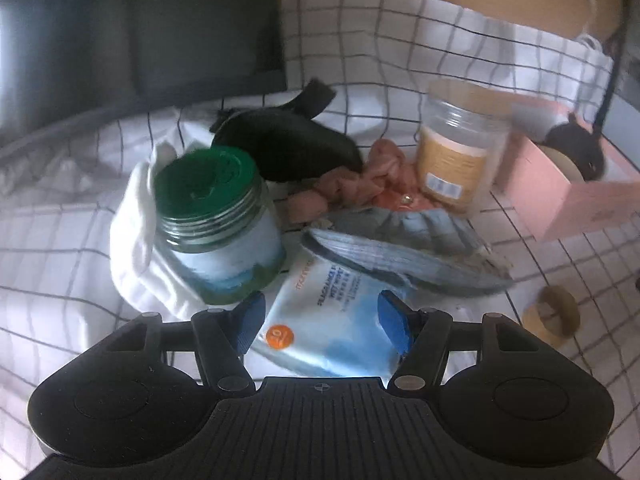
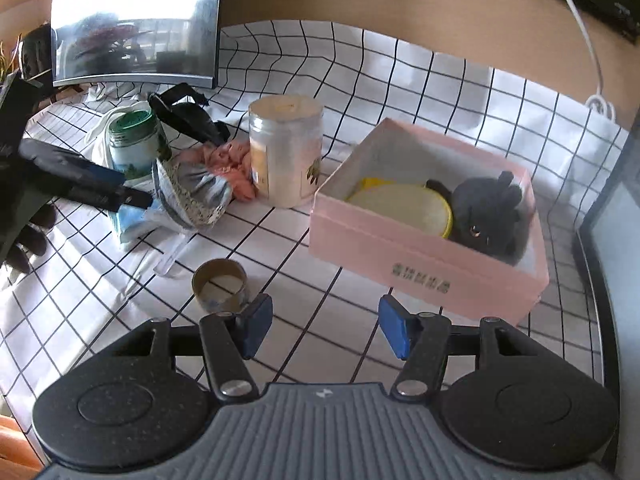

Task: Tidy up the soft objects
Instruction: 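Grasp the pink scrunchie and grey cloth with the right tool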

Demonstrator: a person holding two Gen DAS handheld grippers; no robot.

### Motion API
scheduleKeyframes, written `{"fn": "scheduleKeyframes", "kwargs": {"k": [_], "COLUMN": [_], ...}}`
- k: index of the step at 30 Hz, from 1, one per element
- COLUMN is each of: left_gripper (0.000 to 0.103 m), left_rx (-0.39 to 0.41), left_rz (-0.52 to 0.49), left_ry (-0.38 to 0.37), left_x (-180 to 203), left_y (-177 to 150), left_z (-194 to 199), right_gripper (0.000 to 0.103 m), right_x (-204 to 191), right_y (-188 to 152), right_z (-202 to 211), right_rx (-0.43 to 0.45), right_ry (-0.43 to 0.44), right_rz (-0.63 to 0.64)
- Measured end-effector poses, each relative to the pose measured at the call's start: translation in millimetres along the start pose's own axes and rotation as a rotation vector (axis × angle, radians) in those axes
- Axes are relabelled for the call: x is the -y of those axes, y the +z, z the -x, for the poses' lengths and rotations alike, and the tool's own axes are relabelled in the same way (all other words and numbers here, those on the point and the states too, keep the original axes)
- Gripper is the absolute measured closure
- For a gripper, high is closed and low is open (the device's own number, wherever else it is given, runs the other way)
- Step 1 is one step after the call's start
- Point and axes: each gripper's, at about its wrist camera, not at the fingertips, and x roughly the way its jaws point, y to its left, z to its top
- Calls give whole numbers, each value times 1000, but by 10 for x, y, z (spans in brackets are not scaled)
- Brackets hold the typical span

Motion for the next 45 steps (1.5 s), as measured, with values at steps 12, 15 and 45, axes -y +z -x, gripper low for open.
{"fn": "scheduleKeyframes", "kwargs": {"k": [12,15,45], "left_gripper": [28,28,47], "left_rx": [-31,-40,3], "left_rz": [1,-28,90], "left_ry": [-95,-138,-94], "left_x": [133,214,145], "left_y": [82,-49,-539], "left_z": [-207,-97,707], "right_gripper": [44,44,37], "right_x": [-134,-176,-1008], "right_y": [-94,-88,754], "right_z": [-22,-29,-756], "right_rx": [-44,-44,63], "right_ry": [9,22,164], "right_rz": [2,8,125]}}
